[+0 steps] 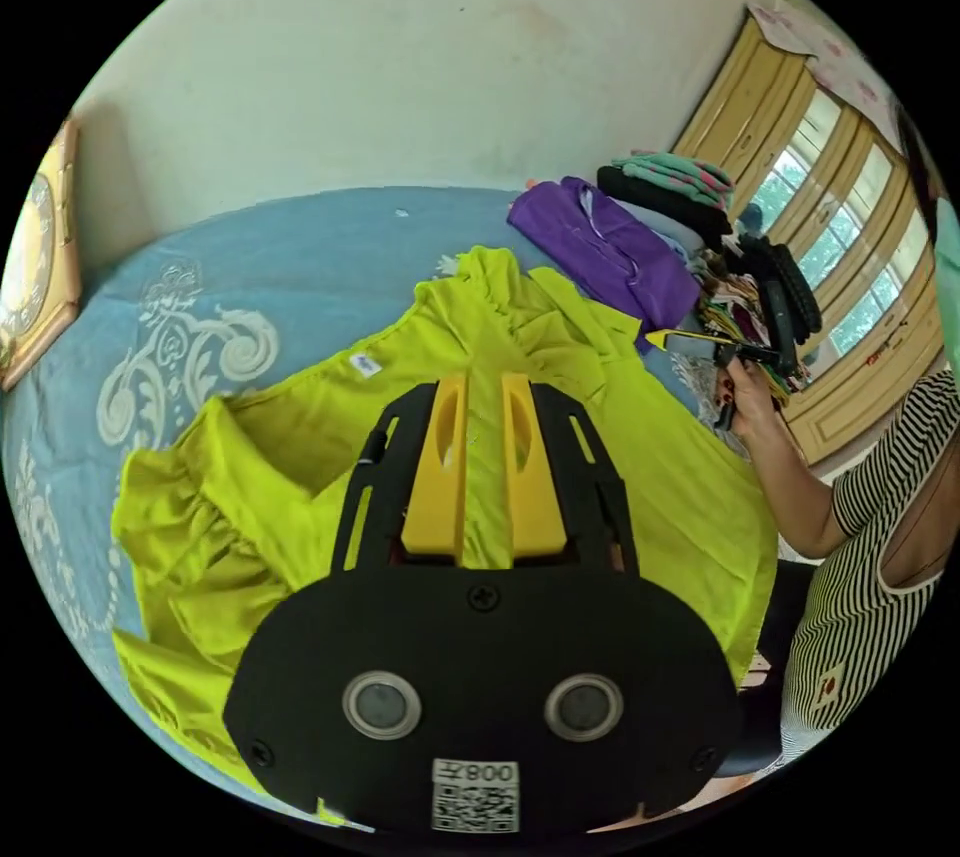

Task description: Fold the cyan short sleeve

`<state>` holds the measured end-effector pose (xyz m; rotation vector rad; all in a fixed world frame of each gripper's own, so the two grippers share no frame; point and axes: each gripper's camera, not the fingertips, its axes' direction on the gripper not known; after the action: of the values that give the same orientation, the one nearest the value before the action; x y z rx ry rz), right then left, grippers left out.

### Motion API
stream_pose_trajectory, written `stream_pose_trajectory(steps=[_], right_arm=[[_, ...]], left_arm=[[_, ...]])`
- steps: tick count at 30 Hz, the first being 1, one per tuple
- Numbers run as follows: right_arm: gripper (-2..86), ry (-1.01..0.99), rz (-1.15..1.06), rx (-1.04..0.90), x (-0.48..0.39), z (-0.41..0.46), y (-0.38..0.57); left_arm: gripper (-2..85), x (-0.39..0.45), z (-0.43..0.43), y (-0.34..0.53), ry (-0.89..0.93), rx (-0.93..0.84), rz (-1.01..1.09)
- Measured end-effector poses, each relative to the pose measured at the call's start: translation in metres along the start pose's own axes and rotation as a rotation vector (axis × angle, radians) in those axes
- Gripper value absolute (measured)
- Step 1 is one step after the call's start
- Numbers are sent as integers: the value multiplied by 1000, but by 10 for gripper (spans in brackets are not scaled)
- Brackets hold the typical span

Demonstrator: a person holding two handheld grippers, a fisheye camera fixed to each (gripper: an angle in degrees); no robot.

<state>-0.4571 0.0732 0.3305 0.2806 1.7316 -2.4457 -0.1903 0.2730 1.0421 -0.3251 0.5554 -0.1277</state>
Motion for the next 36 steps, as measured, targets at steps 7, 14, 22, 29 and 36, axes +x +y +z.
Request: stream_pose_trajectory(steps=[7,14,22,29,36], right_arm=[[57,84,-15,-21,5,2,5],[56,178,-54,-7,0,0,21],[55,227,-116,-42,-3,14,31],[13,257,-129,-38,-1,20,40],[3,167,-151,113,-5,-16,64]], left_arm=[[86,48,91,-111,149,-85,171],[100,84,180,-207,107,-221,275],[58,100,235,-246,-15,-348,343],[10,110,225,-256,27,-249,377],[6,85,171,-248,178,-31,315]])
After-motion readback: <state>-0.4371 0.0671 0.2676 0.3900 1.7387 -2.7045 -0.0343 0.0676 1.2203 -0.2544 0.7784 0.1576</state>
